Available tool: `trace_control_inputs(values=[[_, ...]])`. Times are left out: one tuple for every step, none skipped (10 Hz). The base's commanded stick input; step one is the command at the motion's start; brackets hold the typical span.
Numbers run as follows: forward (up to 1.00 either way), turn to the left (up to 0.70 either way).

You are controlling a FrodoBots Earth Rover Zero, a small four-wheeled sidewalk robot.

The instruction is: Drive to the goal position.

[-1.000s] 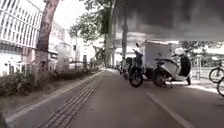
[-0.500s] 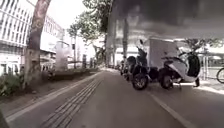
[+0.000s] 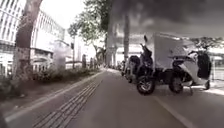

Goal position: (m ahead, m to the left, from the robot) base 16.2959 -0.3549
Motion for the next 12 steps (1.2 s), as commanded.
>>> trace_control_inputs(values=[[0.70,0.00],[0.70,0.00],[0.70,0.00],[0.70,0.00],[0.70,0.00],[0.70,0.00],[0.70,0.00],[0.70,0.00],[0.70,0.00],[0.70,0.00],[0.70,0.00],[0.70,0.00]])
